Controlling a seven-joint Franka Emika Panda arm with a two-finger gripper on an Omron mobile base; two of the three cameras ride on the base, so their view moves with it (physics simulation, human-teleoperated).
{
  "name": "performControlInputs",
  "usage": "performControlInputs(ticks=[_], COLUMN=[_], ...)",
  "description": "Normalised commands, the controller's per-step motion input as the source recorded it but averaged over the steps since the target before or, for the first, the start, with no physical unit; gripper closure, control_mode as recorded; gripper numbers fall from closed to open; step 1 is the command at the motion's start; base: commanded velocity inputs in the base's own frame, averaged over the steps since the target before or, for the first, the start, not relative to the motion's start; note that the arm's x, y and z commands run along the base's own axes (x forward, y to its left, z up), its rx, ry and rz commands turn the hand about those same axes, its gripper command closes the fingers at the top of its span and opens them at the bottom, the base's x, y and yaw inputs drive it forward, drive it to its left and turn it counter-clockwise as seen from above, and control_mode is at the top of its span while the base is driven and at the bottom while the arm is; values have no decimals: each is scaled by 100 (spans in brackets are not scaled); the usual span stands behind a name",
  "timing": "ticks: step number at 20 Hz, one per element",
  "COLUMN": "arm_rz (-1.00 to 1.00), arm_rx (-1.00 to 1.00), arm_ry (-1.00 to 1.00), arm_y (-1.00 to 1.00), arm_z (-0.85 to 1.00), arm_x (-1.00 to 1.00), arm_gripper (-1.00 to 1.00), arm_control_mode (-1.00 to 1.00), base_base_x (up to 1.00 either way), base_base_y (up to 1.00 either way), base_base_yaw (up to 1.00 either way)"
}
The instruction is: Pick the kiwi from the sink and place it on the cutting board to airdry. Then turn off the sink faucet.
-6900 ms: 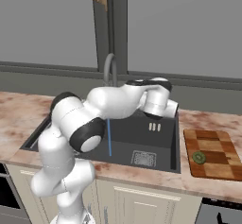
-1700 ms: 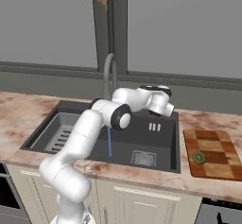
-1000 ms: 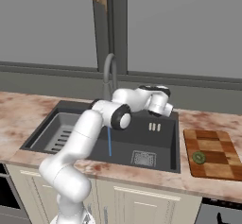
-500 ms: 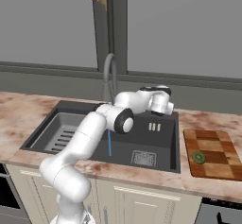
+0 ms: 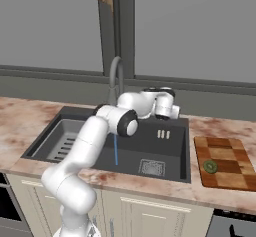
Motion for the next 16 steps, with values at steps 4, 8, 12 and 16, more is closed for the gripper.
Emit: performControlInputs(ticks=[4,8,12,16], arm_rz=[2,3,5,5], arm_rx=[-12,-13,-13,-14], arm_ry=[-4,-4,-6,-8], arm_y=[100,100,100,100], arm_z=[61,57,56,58], arm_x=[69,67,68,67], arm_gripper=[-100,-100,-100,-100], arm_control_mode=[-100,-100,-100,-100], base_base_x=[0,0,0,0], base_base_y=[0,0,0,0], base_base_yaw=[0,0,0,0])
